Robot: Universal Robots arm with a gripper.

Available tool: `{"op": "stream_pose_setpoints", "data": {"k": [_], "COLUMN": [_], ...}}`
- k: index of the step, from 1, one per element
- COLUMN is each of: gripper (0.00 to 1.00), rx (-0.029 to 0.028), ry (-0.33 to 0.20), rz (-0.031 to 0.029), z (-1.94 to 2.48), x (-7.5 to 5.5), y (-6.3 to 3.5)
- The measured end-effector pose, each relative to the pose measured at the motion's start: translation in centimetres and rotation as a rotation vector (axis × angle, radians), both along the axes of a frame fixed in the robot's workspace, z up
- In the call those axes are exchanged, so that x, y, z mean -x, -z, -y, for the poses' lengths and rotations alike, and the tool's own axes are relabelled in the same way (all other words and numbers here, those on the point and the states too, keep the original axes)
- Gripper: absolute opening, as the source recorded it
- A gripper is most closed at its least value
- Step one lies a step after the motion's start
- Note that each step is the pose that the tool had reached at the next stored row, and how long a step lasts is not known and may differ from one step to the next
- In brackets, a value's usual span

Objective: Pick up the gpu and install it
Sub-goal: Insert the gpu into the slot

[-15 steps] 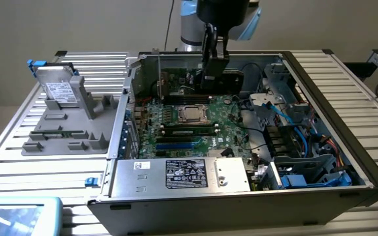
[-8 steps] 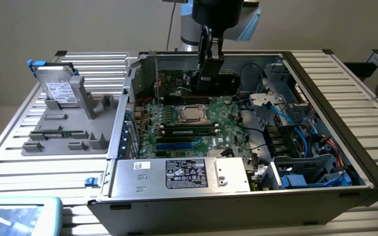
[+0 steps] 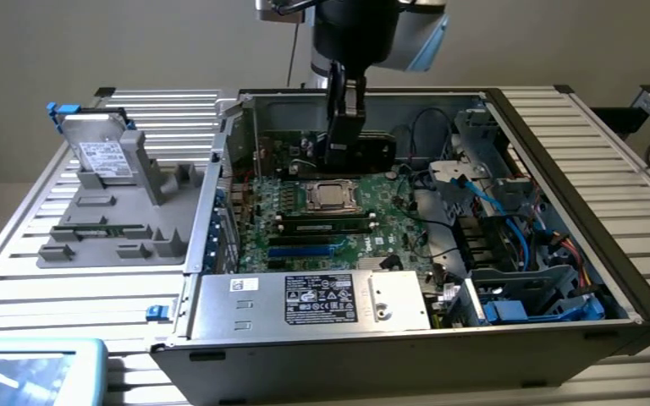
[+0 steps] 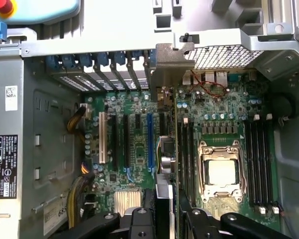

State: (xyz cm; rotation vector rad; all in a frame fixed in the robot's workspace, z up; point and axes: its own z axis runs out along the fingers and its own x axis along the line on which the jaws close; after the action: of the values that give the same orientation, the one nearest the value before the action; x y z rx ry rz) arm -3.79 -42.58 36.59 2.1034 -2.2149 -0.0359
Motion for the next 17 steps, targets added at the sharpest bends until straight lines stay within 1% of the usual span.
{"op": "stream_pose_setpoints", "data": {"k": [1,6,10,12,17], "gripper": [0.29,0.29,0.29,0.29,0.29], "rx": [-0.0011,-0.0152,-0.0236,-0.0255,-0.0255], "ry": [0.000,0.000,0.000,0.000,0.000], "rz": [-0.0001,-0.0001,0.0000,-0.0001,-0.0001], "z": [0.01,0.33,0.54,0.58,0.58], "x": [0.0,0.1,0.1,0.2,0.3], "y": [0.17,1.02,1.75,2.12,3.02]}}
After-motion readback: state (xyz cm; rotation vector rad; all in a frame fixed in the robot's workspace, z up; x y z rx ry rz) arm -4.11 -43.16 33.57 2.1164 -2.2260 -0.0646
